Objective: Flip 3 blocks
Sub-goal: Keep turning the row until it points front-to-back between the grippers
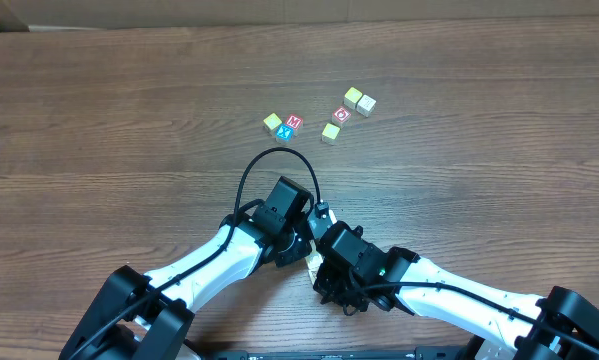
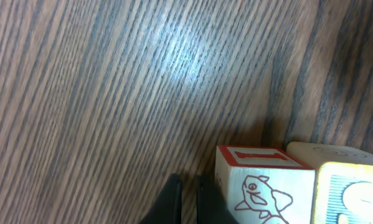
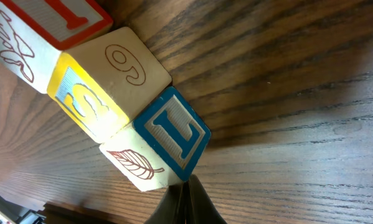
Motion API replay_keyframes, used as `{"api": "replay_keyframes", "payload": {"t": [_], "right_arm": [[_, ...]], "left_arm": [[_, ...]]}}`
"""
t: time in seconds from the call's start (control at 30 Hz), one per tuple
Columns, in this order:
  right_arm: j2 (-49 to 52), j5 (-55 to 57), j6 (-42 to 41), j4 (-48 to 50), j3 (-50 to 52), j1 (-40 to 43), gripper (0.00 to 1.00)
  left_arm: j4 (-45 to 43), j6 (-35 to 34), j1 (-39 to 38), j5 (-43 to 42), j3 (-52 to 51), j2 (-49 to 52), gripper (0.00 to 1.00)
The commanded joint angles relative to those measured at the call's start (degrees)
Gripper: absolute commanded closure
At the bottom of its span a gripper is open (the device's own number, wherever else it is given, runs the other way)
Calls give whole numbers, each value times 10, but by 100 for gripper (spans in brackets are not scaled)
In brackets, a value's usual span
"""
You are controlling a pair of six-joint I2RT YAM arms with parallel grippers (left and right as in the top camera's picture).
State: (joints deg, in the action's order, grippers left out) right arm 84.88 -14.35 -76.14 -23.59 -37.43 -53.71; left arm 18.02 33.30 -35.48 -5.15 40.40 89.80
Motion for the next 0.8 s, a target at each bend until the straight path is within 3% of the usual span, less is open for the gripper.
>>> {"api": "replay_keyframes", "payload": {"t": [0.0,0.77], "right_arm": [[1,27,-4,12,-4,0,96],[1,43,-6,25,-4,-24,96]], "left_arm": [[2,29,-5,-41,-5,9,96],[-2,53,-5,-42,-5,9,96]]}}
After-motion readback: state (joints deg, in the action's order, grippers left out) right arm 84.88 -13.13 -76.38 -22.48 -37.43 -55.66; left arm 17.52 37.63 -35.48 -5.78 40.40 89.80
